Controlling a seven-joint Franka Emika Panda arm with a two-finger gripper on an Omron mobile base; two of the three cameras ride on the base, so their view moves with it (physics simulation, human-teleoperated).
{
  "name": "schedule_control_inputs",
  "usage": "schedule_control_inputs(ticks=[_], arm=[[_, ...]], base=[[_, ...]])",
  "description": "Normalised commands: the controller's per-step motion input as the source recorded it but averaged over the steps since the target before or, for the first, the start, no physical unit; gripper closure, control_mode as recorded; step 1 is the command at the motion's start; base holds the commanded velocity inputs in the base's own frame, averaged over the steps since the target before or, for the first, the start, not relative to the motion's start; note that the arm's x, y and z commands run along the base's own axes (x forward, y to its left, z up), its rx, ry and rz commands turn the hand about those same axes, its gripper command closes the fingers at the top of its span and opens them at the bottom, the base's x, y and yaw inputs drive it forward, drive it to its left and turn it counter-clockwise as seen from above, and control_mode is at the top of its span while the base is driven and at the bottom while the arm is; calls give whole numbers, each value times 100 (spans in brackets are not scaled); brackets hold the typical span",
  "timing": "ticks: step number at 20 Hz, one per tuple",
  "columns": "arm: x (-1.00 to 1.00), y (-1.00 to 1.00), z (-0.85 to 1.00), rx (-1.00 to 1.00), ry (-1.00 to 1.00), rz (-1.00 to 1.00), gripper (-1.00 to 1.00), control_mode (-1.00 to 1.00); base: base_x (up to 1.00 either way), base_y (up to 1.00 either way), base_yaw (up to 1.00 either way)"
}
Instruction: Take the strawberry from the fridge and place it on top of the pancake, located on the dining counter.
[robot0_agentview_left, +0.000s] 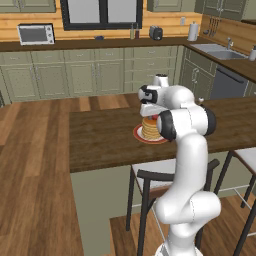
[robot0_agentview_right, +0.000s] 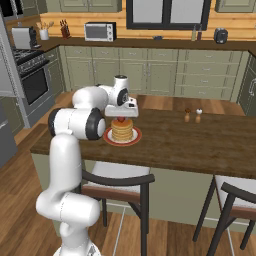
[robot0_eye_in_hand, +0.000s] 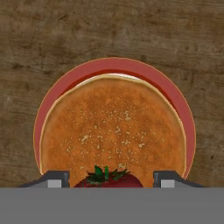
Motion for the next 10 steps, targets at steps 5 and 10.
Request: schedule_control_inputs(ticks=[5,10], arm=[[0,0,7,0,-6,0,-100,-100],[0,9,35,-9,-4,0,-100,-100]], base=[[0,0,0],[0,0,0]])
